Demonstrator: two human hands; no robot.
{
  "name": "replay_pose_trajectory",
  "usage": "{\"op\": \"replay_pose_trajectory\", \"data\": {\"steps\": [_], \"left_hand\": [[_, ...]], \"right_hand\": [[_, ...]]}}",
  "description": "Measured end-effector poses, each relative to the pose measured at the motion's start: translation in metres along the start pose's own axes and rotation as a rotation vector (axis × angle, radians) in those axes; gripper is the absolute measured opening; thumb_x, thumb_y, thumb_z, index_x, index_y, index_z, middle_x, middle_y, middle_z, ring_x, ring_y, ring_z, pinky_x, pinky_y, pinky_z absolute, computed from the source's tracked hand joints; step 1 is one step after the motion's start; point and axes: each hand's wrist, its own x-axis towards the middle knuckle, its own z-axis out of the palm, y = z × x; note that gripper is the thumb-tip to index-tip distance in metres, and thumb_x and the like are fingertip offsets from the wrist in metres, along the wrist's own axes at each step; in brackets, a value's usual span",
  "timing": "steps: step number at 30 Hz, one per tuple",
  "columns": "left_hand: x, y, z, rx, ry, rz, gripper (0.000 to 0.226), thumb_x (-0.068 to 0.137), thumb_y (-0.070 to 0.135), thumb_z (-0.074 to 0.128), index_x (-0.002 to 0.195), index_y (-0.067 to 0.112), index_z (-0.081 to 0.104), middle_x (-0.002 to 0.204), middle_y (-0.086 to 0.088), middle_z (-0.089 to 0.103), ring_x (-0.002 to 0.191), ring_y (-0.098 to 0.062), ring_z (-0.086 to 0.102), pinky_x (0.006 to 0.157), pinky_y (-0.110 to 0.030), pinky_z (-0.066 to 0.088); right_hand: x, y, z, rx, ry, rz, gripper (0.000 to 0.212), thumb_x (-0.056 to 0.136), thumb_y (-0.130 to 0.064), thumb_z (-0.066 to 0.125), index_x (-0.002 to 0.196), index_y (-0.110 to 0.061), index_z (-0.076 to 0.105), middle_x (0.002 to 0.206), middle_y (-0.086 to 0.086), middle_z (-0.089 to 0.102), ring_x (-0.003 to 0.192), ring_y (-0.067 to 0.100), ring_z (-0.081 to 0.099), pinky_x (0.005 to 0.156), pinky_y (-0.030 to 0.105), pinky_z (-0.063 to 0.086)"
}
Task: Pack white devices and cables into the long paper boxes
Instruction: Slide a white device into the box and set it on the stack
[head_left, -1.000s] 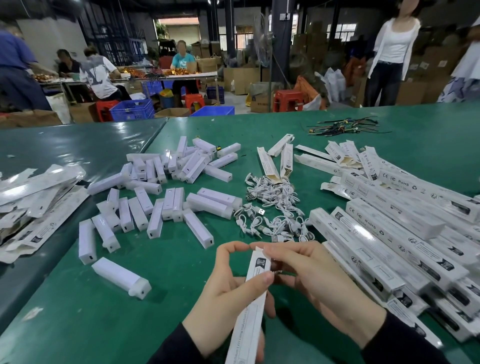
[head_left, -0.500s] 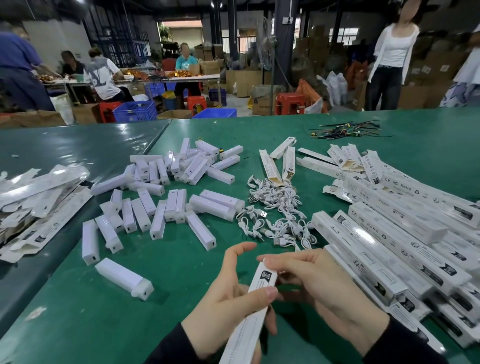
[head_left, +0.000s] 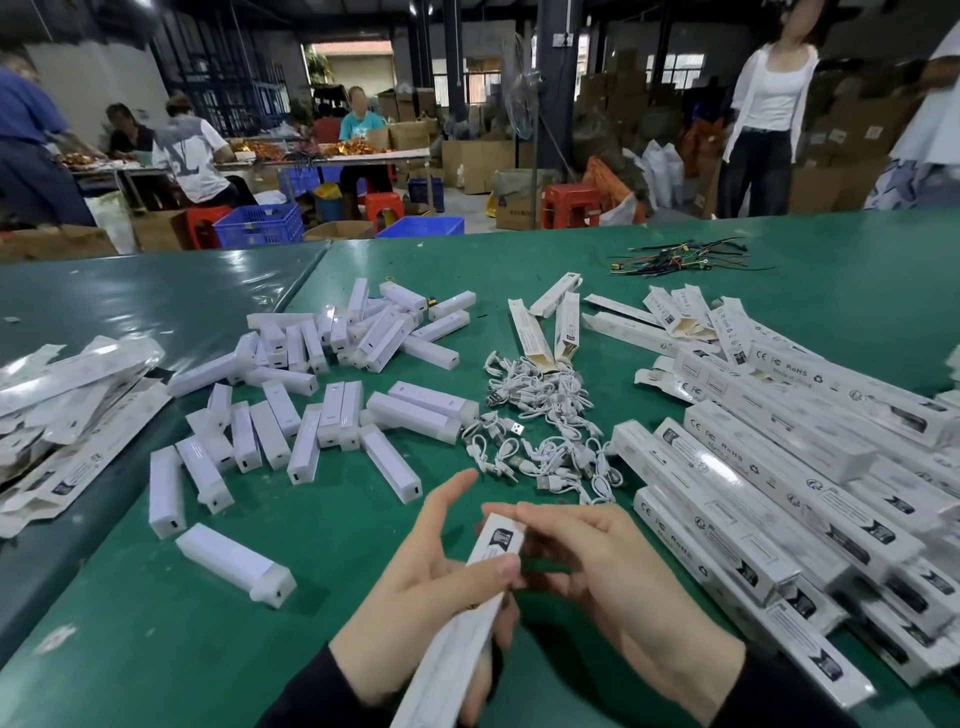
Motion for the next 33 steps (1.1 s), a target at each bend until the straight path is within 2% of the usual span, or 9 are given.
{"op": "replay_pose_trajectory", "data": {"steps": [6, 8, 13, 18, 21, 25, 29, 31, 33], "left_hand": [[-0.005, 0.014, 0.001, -0.366, 0.053, -0.165, 0.042, 0.092, 0.04, 0.05, 0.13, 0.022, 0.047, 0.073, -0.03, 0.065, 0.029, -0.023, 0.053, 0.03, -0.017, 0.04], [-0.001, 0.011, -0.007, -0.548, 0.251, -0.099, 0.045, 0.089, 0.044, 0.039, 0.12, 0.017, 0.057, 0.076, -0.024, 0.066, 0.029, -0.021, 0.049, 0.028, -0.015, 0.037], [0.005, 0.012, -0.016, -0.687, 0.569, 0.123, 0.077, 0.072, 0.072, 0.048, 0.124, 0.016, 0.057, 0.109, -0.018, 0.07, 0.104, -0.031, 0.065, 0.085, -0.049, 0.052], [0.003, 0.012, -0.023, -0.582, 0.836, 0.188, 0.029, 0.098, 0.03, 0.048, 0.117, 0.01, 0.057, 0.07, -0.002, 0.069, 0.053, -0.012, 0.064, 0.06, -0.031, 0.047], [-0.001, 0.019, -0.027, -0.667, 0.838, 0.184, 0.023, 0.098, 0.029, 0.044, 0.099, 0.012, 0.059, 0.065, -0.003, 0.061, 0.044, -0.013, 0.052, 0.044, -0.023, 0.044], [-0.001, 0.021, -0.023, -0.652, 0.738, 0.162, 0.029, 0.096, 0.028, 0.042, 0.09, 0.011, 0.065, 0.061, -0.005, 0.056, 0.042, -0.013, 0.041, 0.035, -0.022, 0.038], [0.0, 0.02, -0.022, -0.612, 0.618, 0.151, 0.051, 0.094, 0.028, 0.043, 0.055, 0.015, 0.074, 0.059, -0.005, 0.051, 0.042, -0.013, 0.041, 0.035, -0.021, 0.037], [-0.001, 0.018, -0.022, -0.563, 0.6, 0.15, 0.043, 0.091, 0.025, 0.047, 0.06, 0.015, 0.074, 0.061, -0.007, 0.053, 0.043, -0.014, 0.042, 0.037, -0.022, 0.038], [-0.002, 0.016, -0.022, -0.535, 0.576, 0.156, 0.025, 0.087, 0.019, 0.049, 0.092, 0.012, 0.072, 0.066, -0.008, 0.057, 0.044, -0.015, 0.043, 0.037, -0.023, 0.039]], "right_hand": [[0.004, 0.001, -0.003, 0.13, -0.008, -0.069, 0.03, 0.063, -0.022, 0.077, 0.087, -0.004, 0.074, 0.087, 0.017, 0.069, 0.077, 0.019, 0.065, 0.067, 0.025, 0.057], [0.004, 0.0, -0.004, 0.168, 0.08, -0.146, 0.034, 0.056, -0.024, 0.08, 0.084, -0.005, 0.072, 0.086, 0.013, 0.07, 0.077, 0.018, 0.067, 0.065, 0.025, 0.059], [-0.003, 0.011, 0.009, -0.263, 0.181, -0.355, 0.038, 0.058, -0.022, 0.091, 0.082, -0.015, 0.063, 0.083, 0.004, 0.07, 0.072, 0.02, 0.066, 0.064, 0.038, 0.058], [0.011, 0.018, 0.035, -0.583, 0.012, -0.486, 0.029, 0.076, -0.047, 0.072, 0.071, -0.02, 0.065, 0.072, -0.003, 0.064, 0.065, 0.001, 0.057, 0.056, 0.017, 0.041], [0.047, 0.01, 0.036, -0.796, 0.096, -0.512, 0.003, 0.087, -0.024, 0.065, 0.09, -0.024, 0.064, 0.081, -0.009, 0.065, 0.078, 0.004, 0.06, 0.067, 0.019, 0.046], [0.094, 0.016, 0.046, -1.161, 0.101, -0.515, 0.031, 0.092, -0.03, 0.061, 0.121, -0.021, 0.053, 0.113, -0.002, 0.057, 0.104, 0.016, 0.053, 0.092, 0.035, 0.044], [0.116, 0.025, 0.062, -1.278, 0.037, -0.426, 0.059, 0.087, -0.031, 0.067, 0.139, -0.022, 0.041, 0.128, 0.005, 0.054, 0.116, 0.026, 0.052, 0.093, 0.037, 0.046], [0.122, 0.024, 0.063, -1.306, 0.039, -0.423, 0.055, 0.088, -0.018, 0.064, 0.138, -0.02, 0.043, 0.124, 0.008, 0.059, 0.113, 0.03, 0.056, 0.091, 0.039, 0.048], [0.121, 0.018, 0.059, -1.223, 0.066, -0.397, 0.051, 0.088, -0.01, 0.061, 0.136, -0.019, 0.046, 0.113, 0.007, 0.064, 0.102, 0.026, 0.061, 0.088, 0.034, 0.05]]}}
